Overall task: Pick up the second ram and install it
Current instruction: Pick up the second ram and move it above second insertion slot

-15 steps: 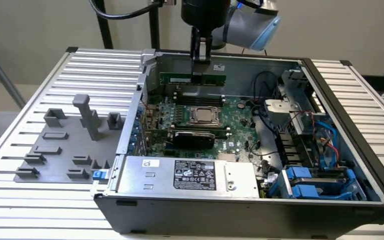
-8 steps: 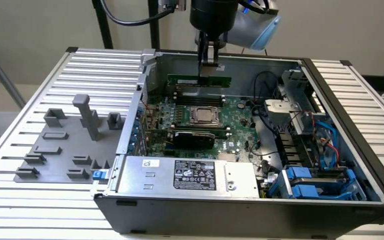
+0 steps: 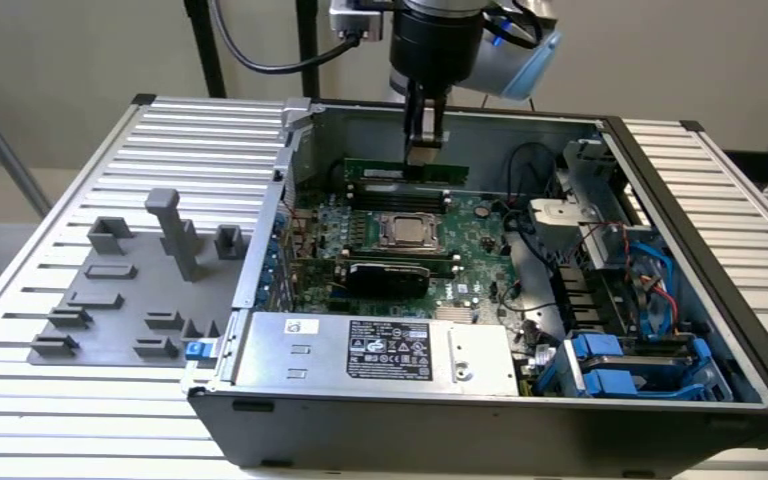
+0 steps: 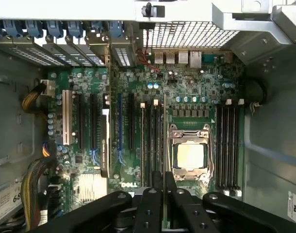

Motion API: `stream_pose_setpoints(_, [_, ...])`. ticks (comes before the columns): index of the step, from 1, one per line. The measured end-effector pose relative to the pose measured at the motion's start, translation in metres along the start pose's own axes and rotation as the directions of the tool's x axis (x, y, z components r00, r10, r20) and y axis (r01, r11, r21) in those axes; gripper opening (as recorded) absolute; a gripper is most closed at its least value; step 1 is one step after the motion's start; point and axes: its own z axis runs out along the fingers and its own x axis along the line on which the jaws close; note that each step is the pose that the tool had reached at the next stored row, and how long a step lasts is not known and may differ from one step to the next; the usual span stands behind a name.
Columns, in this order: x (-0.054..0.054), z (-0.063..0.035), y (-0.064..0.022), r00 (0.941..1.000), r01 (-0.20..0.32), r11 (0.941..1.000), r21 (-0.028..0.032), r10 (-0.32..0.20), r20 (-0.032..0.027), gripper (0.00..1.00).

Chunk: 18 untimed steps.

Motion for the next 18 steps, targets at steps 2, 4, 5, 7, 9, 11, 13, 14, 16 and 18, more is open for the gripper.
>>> stream_pose_setpoints(2, [-0.002,0.0037,-0.0007,1.0,-0.004,1.0,0.0001,0.004,0.0001,0.14])
stream_pose_setpoints(4, [-0.004,0.0073,-0.0014,1.0,-0.007,1.0,0.0002,0.007,0.0002,0.14])
stream_pose_setpoints(5, [-0.004,0.0091,-0.0017,1.0,-0.008,1.0,0.0002,0.008,0.0003,0.14])
stream_pose_setpoints(7, [-0.006,0.0125,-0.0023,0.9999,-0.011,0.9999,0.0003,0.011,0.0003,0.14])
stream_pose_setpoints(9, [-0.008,0.015,-0.0034,0.9999,-0.014,0.9999,0.0004,0.014,0.0004,0.14])
stream_pose_setpoints(11, [-0.009,0.0167,-0.0051,0.9999,-0.015,0.9999,0.0004,0.015,0.0004,0.14])
stream_pose_setpoints(13, [-0.01,0.0169,-0.0066,0.9999,-0.015,0.9999,0.0,0.015,0.0004,0.14])
stream_pose_setpoints(14, [-0.01,0.0169,-0.0066,0.9999,-0.015,0.9999,-0.0003,0.015,0.0004,0.14])
stream_pose_setpoints(16, [-0.01,0.0168,-0.0066,0.9999,-0.015,0.9999,-0.0005,0.015,0.0003,0.14])
stream_pose_setpoints(18, [-0.01,0.0169,-0.0066,0.9999,-0.015,0.9999,-0.0005,0.015,0.0003,0.14])
